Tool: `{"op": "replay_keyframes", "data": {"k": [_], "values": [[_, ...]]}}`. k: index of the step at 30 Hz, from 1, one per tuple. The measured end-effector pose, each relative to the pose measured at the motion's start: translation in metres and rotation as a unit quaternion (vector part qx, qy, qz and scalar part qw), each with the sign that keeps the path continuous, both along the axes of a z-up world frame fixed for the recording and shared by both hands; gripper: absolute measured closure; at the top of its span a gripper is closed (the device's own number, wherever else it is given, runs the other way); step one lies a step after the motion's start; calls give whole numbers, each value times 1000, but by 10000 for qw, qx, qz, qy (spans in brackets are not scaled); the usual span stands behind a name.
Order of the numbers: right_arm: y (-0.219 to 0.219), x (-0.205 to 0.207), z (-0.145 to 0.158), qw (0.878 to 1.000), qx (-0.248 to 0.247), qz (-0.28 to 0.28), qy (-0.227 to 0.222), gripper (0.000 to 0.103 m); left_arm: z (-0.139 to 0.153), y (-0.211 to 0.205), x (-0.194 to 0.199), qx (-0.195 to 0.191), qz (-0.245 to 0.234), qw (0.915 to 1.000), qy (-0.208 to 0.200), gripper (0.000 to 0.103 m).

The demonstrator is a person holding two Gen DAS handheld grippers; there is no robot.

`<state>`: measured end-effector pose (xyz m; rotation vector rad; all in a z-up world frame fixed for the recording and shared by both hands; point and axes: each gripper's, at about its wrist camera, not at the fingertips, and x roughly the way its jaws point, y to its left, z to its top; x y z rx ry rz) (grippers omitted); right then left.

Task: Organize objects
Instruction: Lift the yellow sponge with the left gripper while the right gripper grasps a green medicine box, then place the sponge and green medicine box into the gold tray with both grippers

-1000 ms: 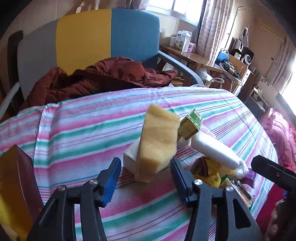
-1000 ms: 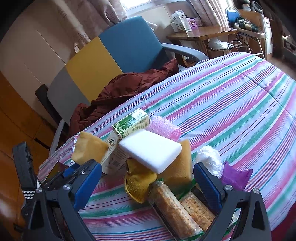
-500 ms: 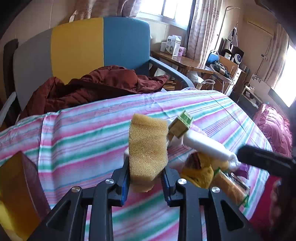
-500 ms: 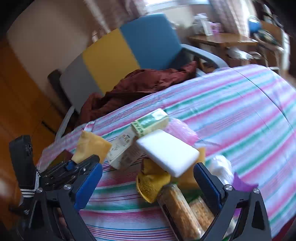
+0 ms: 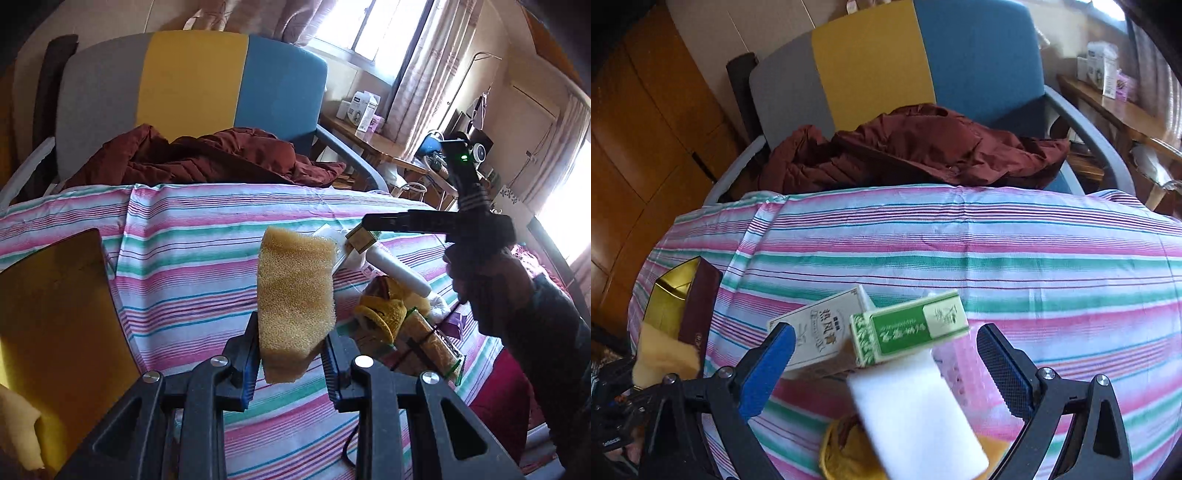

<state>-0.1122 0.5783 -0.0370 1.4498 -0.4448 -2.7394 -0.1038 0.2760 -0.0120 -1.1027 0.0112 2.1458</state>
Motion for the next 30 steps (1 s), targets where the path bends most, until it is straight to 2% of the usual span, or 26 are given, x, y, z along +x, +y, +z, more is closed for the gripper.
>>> {"op": "replay_keyframes", "data": {"k": [3,5,6,7,13,19,24,30], "values": [[1,-12,-9,9998,-62,148,-125,3,0,-3,-1,27,32,10000,-62,74],[1,-18,-15,9995,-99,217,-203,7,-2,-5,-1,54,49,9999,-140,74],[1,-20,-17,9995,-104,211,-215,23,-3,-6,0,57,68,9998,-174,74],[1,-20,-18,9994,-144,215,-227,25,-4,-7,0,57,81,9998,-193,74],[-18,-2,-10,9994,-32,342,-87,25,-8,-12,7,56,105,9995,-284,74],[-40,32,24,9986,-161,281,410,25,-3,-27,19,98,194,9995,-241,74],[-82,52,41,9966,-278,484,609,25,2,-47,32,106,323,9993,-181,74],[-144,57,53,9918,-512,877,779,25,12,-84,44,133,652,9978,-36,74]]}}
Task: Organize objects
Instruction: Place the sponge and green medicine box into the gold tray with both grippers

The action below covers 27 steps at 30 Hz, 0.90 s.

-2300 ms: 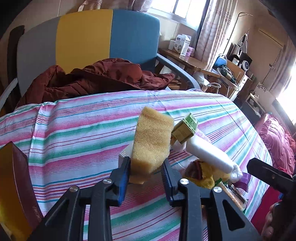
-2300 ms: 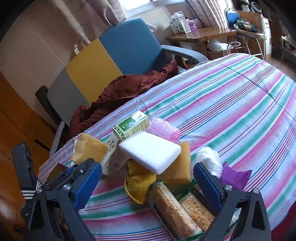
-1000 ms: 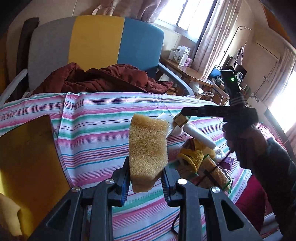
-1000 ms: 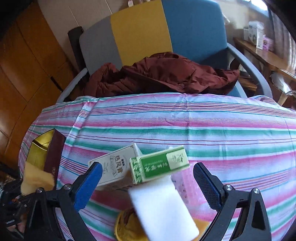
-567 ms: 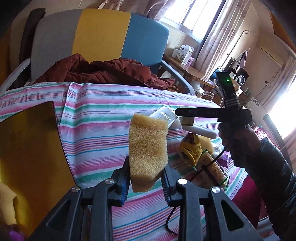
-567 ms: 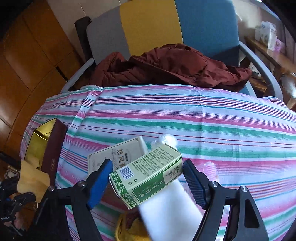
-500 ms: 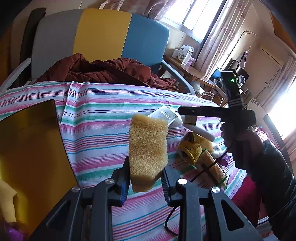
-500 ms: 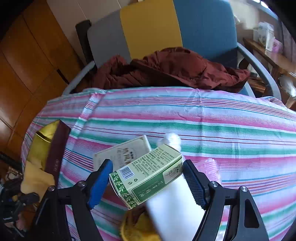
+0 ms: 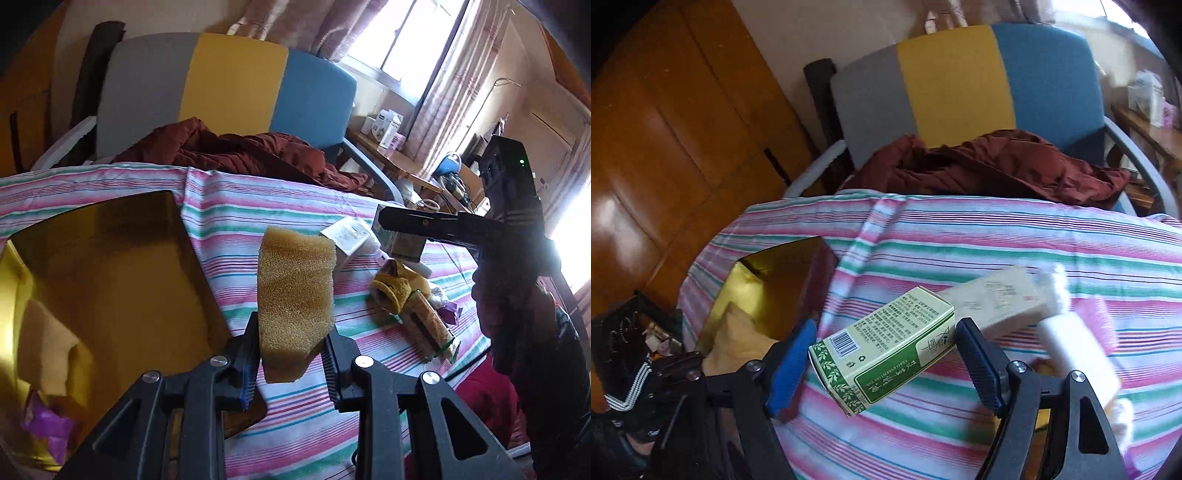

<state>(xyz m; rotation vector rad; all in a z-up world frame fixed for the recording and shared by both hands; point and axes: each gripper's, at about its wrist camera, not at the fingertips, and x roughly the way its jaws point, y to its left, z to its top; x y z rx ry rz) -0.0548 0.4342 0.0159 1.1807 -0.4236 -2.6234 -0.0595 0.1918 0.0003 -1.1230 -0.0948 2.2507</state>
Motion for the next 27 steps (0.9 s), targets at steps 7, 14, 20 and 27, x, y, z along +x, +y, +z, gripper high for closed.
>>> {"op": "replay_keyframes", "data": {"k": [7,14,20,27], "values": [[-78,-15,8,9988,-110,470,8,25,18,-72,-4,170,753,9967,245,74],[-143,-39,-2,9969,-90,726,-293,25,25,-143,-41,-132,1622,9852,548,74],[-184,-68,-10,9971,0,597,-474,25,12,-182,-89,-415,2091,9757,506,69],[-204,-81,-10,9974,-507,393,-336,12,-4,-208,-97,-289,2449,9690,157,54]]}}
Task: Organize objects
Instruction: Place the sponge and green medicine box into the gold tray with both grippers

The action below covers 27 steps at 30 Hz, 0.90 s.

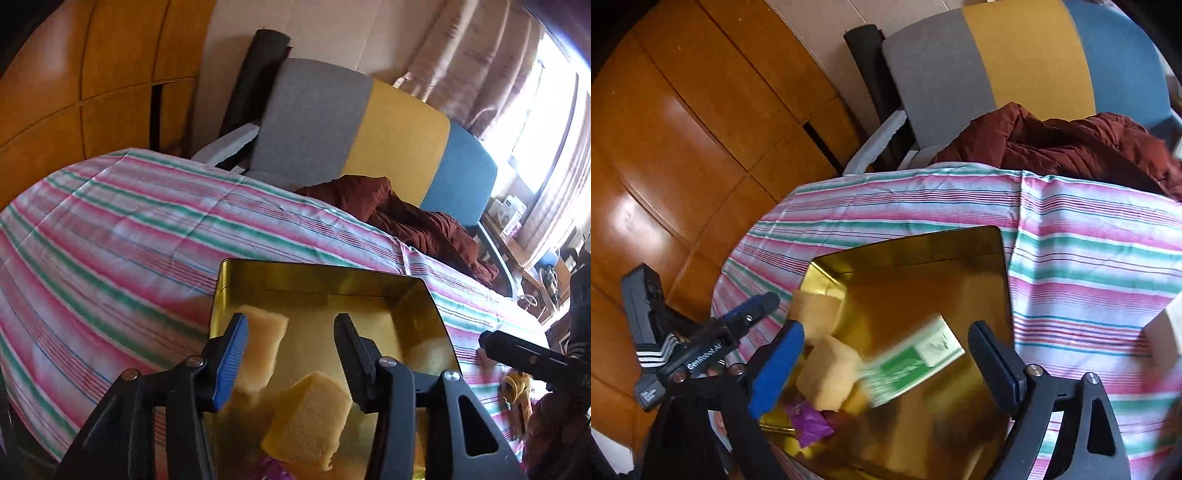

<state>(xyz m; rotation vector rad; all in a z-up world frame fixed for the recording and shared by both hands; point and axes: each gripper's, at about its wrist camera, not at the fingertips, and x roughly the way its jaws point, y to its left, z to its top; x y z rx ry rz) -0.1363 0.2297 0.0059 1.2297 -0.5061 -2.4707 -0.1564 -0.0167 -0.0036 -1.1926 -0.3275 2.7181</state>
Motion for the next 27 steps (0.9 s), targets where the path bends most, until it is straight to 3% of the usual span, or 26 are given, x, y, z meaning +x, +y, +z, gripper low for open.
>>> {"op": "replay_keyframes", "data": {"k": [6,14,27], "values": [[-6,20,-6,9998,168,82,-74,8,3,-1,34,-75,73,9997,211,54],[-7,68,-9,9972,704,-26,235,4,3,19,83,-161,15,9995,257,54],[-1,118,-4,9870,1402,-346,702,0,13,50,121,-682,-225,9965,421,54]]}}
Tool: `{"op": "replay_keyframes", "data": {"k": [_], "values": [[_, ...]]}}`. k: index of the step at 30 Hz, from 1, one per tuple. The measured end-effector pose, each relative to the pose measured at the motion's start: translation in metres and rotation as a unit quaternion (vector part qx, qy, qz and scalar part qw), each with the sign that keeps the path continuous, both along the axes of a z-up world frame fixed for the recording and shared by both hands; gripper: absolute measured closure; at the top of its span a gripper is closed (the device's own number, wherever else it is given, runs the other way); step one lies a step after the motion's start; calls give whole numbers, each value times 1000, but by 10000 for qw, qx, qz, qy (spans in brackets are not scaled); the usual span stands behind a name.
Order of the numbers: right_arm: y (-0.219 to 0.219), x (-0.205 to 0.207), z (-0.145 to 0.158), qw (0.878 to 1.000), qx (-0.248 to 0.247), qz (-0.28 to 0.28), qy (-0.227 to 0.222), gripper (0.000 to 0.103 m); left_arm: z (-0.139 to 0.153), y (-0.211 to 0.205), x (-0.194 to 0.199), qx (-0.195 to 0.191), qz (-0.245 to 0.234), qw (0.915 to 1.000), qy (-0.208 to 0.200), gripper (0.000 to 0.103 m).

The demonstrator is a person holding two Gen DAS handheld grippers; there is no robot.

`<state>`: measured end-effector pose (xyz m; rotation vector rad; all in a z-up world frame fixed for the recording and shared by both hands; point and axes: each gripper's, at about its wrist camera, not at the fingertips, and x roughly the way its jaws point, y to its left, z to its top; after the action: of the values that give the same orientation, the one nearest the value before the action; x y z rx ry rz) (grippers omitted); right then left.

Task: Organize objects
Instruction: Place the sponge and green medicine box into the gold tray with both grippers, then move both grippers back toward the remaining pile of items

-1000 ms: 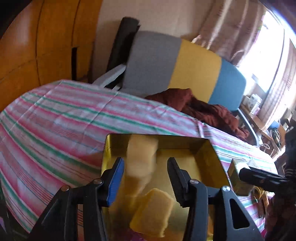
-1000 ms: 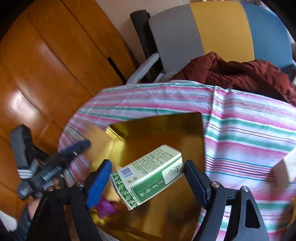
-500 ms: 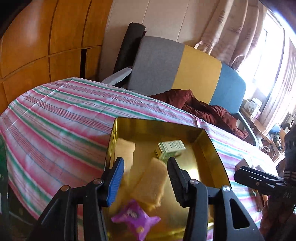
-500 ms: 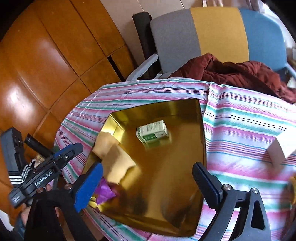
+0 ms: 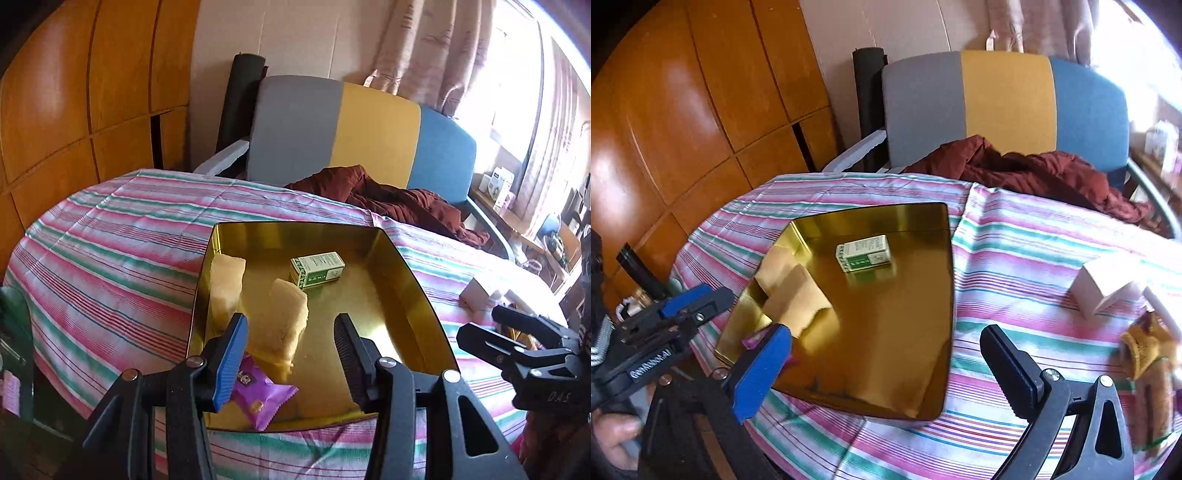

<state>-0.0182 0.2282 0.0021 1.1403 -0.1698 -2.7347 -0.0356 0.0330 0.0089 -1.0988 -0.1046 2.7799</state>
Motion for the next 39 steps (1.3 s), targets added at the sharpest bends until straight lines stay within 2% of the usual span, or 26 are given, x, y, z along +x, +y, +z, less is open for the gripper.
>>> {"op": "replay_keyframes", "data": {"k": [11,22,33,39], "values": [[23,21,5,9995,127,-205,194,0,3,20,12,-62,-304,9995,8,54],[63,33,-15,9980,260,-552,-136,0,-5,45,17,15,-742,9971,-179,54],[125,50,-24,9928,146,-1128,-375,0,-10,65,18,19,-1045,9941,-298,54],[187,59,-4,9850,30,-1714,-222,0,-10,79,20,-41,-1266,9914,-327,54]]}}
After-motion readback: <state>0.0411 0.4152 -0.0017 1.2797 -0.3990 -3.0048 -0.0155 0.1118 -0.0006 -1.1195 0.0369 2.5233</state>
